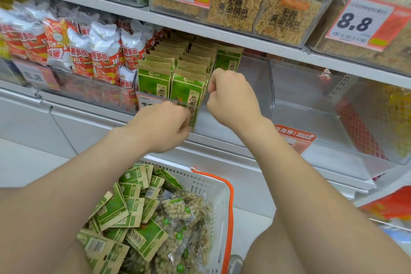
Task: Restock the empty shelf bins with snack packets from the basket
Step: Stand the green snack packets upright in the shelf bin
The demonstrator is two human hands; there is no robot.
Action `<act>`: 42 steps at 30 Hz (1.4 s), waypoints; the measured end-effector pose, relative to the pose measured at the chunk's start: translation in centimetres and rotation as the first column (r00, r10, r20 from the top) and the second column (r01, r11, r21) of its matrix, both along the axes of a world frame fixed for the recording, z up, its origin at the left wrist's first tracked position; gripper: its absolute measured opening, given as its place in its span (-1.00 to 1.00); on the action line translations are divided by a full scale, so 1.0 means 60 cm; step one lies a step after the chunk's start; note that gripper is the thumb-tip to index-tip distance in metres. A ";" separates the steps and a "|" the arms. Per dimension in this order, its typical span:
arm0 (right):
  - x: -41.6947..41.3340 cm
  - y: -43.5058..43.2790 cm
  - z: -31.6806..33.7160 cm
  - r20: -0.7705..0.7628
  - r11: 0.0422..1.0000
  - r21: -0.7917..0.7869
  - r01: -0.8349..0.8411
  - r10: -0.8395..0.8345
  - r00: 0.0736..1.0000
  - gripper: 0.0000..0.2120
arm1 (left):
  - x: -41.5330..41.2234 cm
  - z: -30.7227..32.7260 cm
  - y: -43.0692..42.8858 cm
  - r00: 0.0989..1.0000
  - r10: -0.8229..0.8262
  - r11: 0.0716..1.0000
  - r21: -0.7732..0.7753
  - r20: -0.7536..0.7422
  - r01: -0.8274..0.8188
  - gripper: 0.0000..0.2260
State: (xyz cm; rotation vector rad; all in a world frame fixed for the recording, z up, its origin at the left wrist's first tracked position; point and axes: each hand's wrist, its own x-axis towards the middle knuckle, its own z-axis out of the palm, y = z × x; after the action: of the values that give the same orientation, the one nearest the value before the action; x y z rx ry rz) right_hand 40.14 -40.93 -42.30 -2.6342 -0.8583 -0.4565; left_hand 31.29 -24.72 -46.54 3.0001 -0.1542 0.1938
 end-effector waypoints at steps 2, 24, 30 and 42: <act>-0.039 0.017 0.002 0.002 0.998 -0.020 -0.061 0.061 0.998 -0.85 | -0.013 -0.011 0.010 0.986 0.026 0.998 0.064 -0.167 -0.015 -0.86; -0.142 0.194 -0.280 -0.859 0.474 -0.432 -0.767 0.044 0.510 -0.63 | -0.028 -0.101 0.121 0.707 0.219 0.975 0.176 -0.673 -0.134 -0.76; -0.172 0.182 -0.395 -0.811 0.705 -0.431 -0.563 -0.029 0.584 -0.28 | -0.034 -0.108 0.129 0.707 0.175 0.982 0.178 -0.686 -0.069 -0.74; -0.173 0.211 -0.371 -0.824 0.894 -0.293 -0.338 -0.057 0.564 -0.74 | -0.023 -0.097 0.133 0.746 0.159 0.985 0.160 -0.647 -0.071 -0.81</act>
State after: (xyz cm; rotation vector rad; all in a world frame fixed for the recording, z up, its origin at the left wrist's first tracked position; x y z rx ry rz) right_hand 29.75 -28.27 -64.57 -2.6028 -0.8672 1.0852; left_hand 29.92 -16.72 -52.39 2.9820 0.1020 -0.8985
